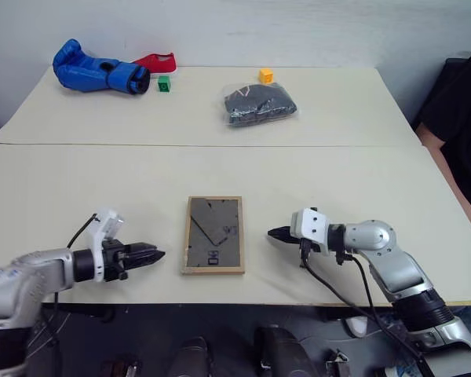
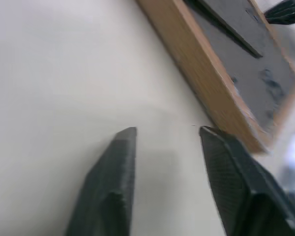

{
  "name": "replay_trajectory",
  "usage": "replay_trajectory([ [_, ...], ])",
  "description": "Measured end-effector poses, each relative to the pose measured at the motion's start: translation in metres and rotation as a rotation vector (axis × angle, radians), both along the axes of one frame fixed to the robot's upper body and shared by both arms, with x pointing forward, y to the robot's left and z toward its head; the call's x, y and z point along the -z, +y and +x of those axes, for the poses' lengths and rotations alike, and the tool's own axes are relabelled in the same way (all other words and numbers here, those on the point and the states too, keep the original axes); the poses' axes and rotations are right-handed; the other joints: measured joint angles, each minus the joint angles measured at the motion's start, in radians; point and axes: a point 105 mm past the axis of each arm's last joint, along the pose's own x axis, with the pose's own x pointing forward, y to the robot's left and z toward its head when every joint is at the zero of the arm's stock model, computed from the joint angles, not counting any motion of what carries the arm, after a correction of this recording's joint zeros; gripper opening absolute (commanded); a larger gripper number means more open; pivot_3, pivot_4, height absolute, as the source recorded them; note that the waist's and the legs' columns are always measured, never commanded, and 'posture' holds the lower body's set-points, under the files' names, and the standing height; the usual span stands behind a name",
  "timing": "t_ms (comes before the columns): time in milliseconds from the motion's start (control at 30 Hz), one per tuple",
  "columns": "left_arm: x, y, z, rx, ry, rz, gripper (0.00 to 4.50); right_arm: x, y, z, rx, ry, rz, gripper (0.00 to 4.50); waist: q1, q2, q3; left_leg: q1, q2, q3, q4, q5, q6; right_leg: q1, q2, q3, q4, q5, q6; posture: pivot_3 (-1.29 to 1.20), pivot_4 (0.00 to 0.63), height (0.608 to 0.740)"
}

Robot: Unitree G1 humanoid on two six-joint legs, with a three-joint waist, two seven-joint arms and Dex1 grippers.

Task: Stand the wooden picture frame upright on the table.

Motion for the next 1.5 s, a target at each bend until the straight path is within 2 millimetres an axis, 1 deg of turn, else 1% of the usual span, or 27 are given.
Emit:
replay_trajectory([
  [67, -0.006, -0.004, 0.002, -0.009, 0.124, -0.087, 3.73, 0.000, 0.005, -0.004, -0.025, 0.001, -0.004, 0.00, 0.004, -0.001, 0.000, -0.001, 0.000, -0.001, 0.001, 0.000, 0.000, 0.000, 0.000, -0.001, 0.000, 0.000, 0.000, 0.00, 0.150, 0.740],
  [133, -0.007, -0.006, 0.002, -0.004, 0.236, -0.102, 4.35, 0.001, 0.013, -0.009, -0.054, 0.011, -0.004, 0.00, 0.003, -0.001, 0.000, -0.001, 0.000, -0.002, 0.001, 0.000, 0.000, 0.000, 0.000, -0.001, 0.002, 0.000, 0.000, 0.00, 0.150, 0.740],
  [167, -0.007, -0.008, 0.004, -0.003, 0.270, -0.113, 4.48, 0.002, 0.017, -0.010, -0.063, 0.015, 0.001, 0.00, 0.002, -0.001, 0.000, -0.001, -0.001, -0.002, 0.000, 0.000, -0.001, 0.000, -0.001, -0.001, 0.003, 0.000, 0.000, 0.00, 0.150, 0.740],
  [267, -0.006, -0.022, 0.013, 0.011, 0.308, -0.161, 4.48, 0.008, 0.024, -0.013, -0.071, 0.028, -0.005, 0.00, 0.003, -0.001, 0.000, -0.001, -0.001, -0.002, 0.001, 0.000, -0.001, -0.001, -0.001, -0.001, 0.004, 0.000, 0.000, 0.00, 0.150, 0.740],
  [500, -0.003, -0.040, 0.018, 0.028, 0.345, -0.175, 4.48, 0.015, 0.027, -0.013, -0.054, 0.055, -0.033, 0.00, 0.006, -0.001, 0.000, -0.001, -0.002, -0.002, 0.004, 0.000, -0.001, 0.000, -0.002, -0.001, 0.004, 0.000, 0.000, 0.00, 0.150, 0.740],
  [567, -0.003, -0.046, 0.018, 0.036, 0.350, -0.179, 4.48, 0.015, 0.029, -0.015, -0.061, 0.055, -0.041, 0.00, 0.008, 0.000, 0.000, -0.001, -0.002, -0.003, 0.005, 0.000, -0.001, 0.001, -0.002, -0.001, 0.004, 0.000, 0.000, 0.00, 0.150, 0.740],
  [667, 0.001, -0.058, 0.025, 0.025, 0.356, -0.217, 4.48, 0.017, 0.035, -0.017, -0.067, 0.064, -0.042, 0.00, 0.017, 0.001, -0.001, -0.001, -0.003, -0.003, 0.008, 0.000, 0.000, 0.001, -0.002, -0.001, 0.003, 0.000, 0.000, 0.00, 0.150, 0.740],
  [800, 0.003, -0.066, 0.028, 0.010, 0.365, -0.244, 4.48, 0.020, 0.041, -0.018, -0.061, 0.071, -0.043, 0.00, 0.031, 0.002, -0.002, -0.001, -0.003, -0.005, 0.013, -0.001, 0.000, 0.003, -0.003, -0.002, 0.004, 0.000, 0.000, 0.00, 0.150, 0.740],
  [1000, 0.003, -0.075, 0.029, 0.012, 0.373, -0.260, 4.48, 0.020, 0.045, -0.018, -0.060, 0.066, -0.045, 0.00, 0.032, 0.002, -0.002, -0.001, -0.006, -0.008, 0.013, -0.001, 0.000, 0.005, -0.005, -0.004, 0.004, 0.000, 0.000, 0.00, 0.150, 0.740],
  [1100, 0.004, -0.078, 0.030, 0.004, 0.380, -0.257, 3.88, 0.020, 0.045, -0.018, -0.060, 0.064, -0.048, 0.00, 0.031, 0.002, -0.002, -0.001, -0.006, -0.009, 0.014, -0.001, 0.000, 0.005, -0.005, -0.005, 0.004, 0.000, 0.000, 0.00, 0.150, 0.740],
  [1167, 0.007, -0.079, 0.031, -0.006, 0.396, -0.263, 3.37, 0.020, 0.045, -0.018, -0.060, 0.063, -0.048, 0.00, 0.030, 0.002, -0.002, -0.001, -0.006, -0.009, 0.014, -0.001, 0.000, 0.005, -0.005, -0.006, 0.004, 0.000, 0.000, 0.00, 0.150, 0.740],
  [1300, 0.012, -0.080, 0.032, -0.029, 0.410, -0.263, 2.08, 0.020, 0.044, -0.018, -0.058, 0.062, -0.052, 0.00, 0.029, 0.002, -0.002, -0.001, -0.006, -0.009, 0.014, -0.001, 0.000, 0.005, -0.005, -0.006, 0.003, 0.000, 0.000, 0.00, 0.150, 0.740],
  [1333, 0.010, -0.080, 0.032, -0.030, 0.407, -0.287, 1.85, 0.020, 0.041, -0.018, -0.054, 0.062, -0.056, 0.00, 0.030, 0.002, -0.002, -0.001, -0.007, -0.010, 0.014, -0.001, 0.000, 0.005, -0.005, -0.006, 0.003, 0.000, 0.000, 0.00, 0.150, 0.740],
  [1400, 0.005, -0.082, 0.035, -0.040, 0.389, -0.337, 1.49, 0.020, 0.037, -0.017, -0.043, 0.065, -0.056, 0.00, 0.031, 0.001, -0.002, -0.001, -0.007, -0.011, 0.014, -0.001, 0.000, 0.007, -0.006, -0.007, 0.001, 0.000, 0.000, 0.00, 0.150, 0.740],
  [1467, 0.003, -0.086, 0.035, -0.040, 0.379, -0.363, 1.26, 0.020, 0.033, -0.019, -0.031, 0.068, -0.048, 0.00, 0.032, 0.002, -0.002, -0.001, -0.007, -0.013, 0.014, -0.001, 0.000, 0.009, -0.006, -0.008, -0.001, 0.000, 0.000, 0.00, 0.150, 0.740],
  [1500, 0.005, -0.088, 0.035, -0.042, 0.383, -0.375, 1.25, 0.020, 0.030, -0.020, -0.025, 0.071, -0.045, 0.00, 0.031, 0.002, -0.002, -0.001, -0.007, -0.013, 0.014, -0.001, 0.000, 0.010, -0.006, -0.008, -0.002, 0.000, 0.000, 0.00, 0.150, 0.740],
])
